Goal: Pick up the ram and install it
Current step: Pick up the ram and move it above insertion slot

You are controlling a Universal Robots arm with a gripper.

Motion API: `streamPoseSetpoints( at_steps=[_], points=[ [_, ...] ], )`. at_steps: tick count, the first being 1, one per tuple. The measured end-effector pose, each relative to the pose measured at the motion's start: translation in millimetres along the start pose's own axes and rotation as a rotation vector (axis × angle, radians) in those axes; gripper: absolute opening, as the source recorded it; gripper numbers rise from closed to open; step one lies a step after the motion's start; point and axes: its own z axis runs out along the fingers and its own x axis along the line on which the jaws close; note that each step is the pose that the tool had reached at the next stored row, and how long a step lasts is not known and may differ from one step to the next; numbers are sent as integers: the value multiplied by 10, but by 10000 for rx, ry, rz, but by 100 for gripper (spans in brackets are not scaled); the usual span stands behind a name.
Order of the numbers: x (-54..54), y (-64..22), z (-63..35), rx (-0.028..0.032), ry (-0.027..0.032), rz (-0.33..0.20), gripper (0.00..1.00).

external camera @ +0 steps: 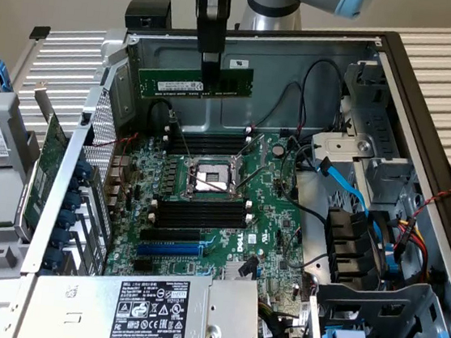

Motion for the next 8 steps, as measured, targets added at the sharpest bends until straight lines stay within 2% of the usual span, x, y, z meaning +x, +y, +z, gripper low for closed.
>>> streamPoseSetpoints(
  at_steps=[8],
  points=[
    [-1,-35,61,-10,-2,16,13]
  ],
)
